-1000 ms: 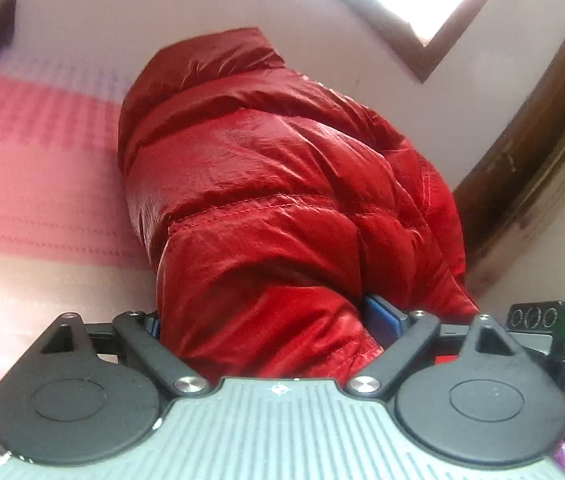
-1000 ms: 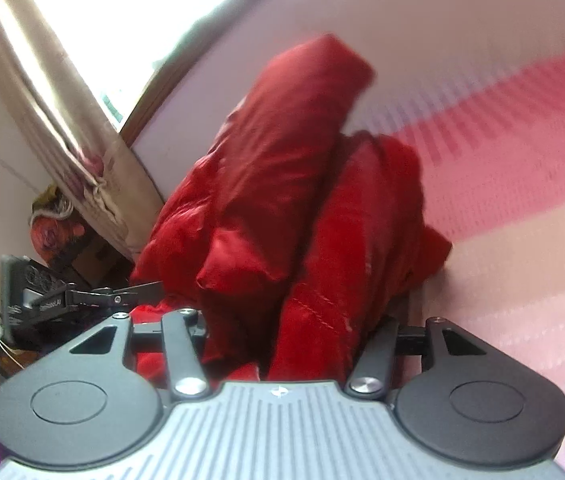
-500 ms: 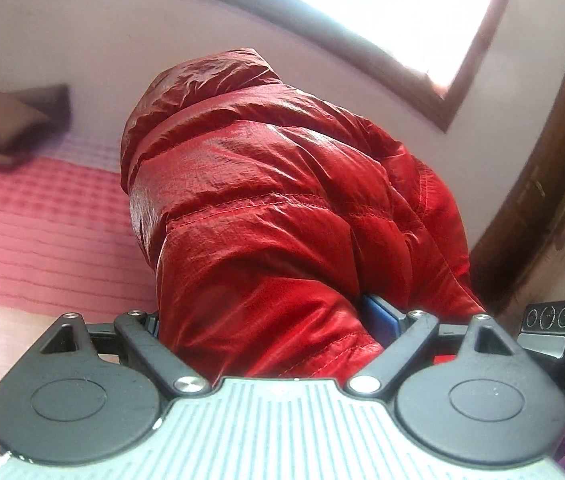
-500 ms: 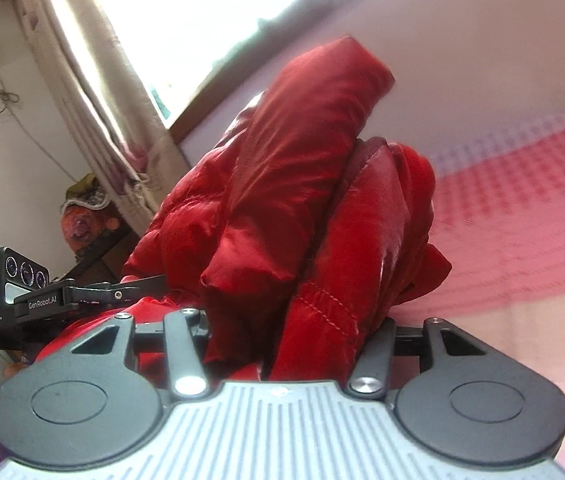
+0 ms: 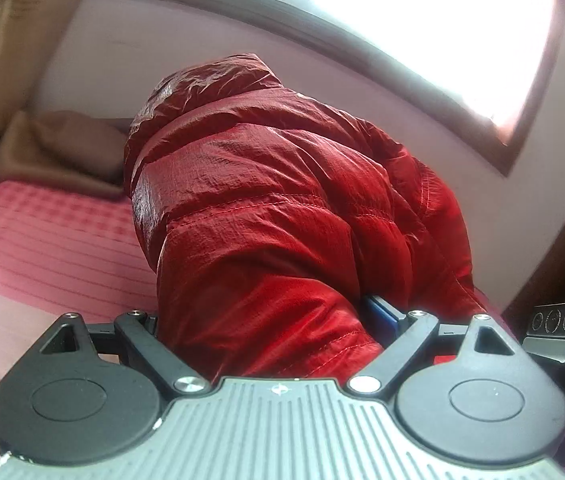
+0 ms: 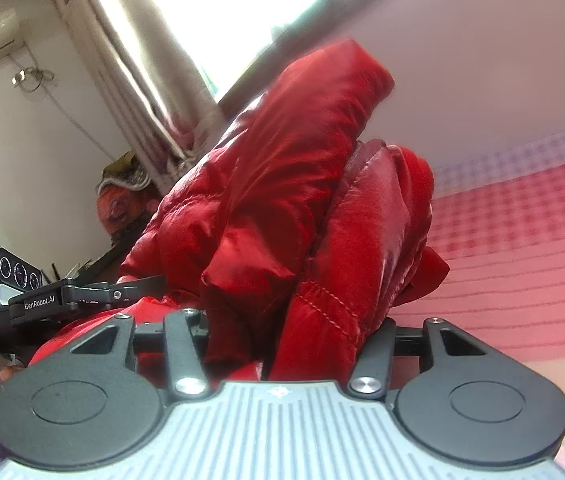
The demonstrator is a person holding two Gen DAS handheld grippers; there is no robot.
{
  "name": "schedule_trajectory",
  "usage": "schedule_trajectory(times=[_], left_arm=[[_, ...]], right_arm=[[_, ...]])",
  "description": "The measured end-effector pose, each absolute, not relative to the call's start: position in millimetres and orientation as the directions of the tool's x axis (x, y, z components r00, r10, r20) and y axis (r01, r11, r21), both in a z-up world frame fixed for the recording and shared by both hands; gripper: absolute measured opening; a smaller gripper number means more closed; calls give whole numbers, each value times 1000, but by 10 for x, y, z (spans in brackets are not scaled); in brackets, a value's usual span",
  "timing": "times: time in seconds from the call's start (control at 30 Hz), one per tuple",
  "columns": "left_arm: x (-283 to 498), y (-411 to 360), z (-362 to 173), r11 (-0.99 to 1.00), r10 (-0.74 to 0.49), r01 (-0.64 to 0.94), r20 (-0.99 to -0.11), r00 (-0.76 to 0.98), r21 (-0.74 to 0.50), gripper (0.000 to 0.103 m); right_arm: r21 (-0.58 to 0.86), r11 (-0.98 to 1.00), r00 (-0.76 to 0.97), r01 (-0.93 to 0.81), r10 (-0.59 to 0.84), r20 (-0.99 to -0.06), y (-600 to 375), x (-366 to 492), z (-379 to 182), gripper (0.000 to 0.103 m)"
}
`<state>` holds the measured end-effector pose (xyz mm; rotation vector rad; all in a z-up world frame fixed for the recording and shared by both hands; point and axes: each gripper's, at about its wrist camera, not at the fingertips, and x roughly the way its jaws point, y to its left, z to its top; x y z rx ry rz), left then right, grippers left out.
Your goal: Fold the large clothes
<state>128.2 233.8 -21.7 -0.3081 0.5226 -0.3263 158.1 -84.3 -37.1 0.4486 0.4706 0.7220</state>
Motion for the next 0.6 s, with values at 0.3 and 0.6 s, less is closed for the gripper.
schedule_trajectory(times=[0.3,0.6], left_arm=[[1343,2901,-328,919,-294,116,-456,840,-378,88],[1393,3205,-514,925,-247,53,-490,836,-375,88]], right_arm=[[536,637,594,-554,754,-282,-220,1877,-477,51],[541,626,552,-561,771,-319,49,2012,-674,51]])
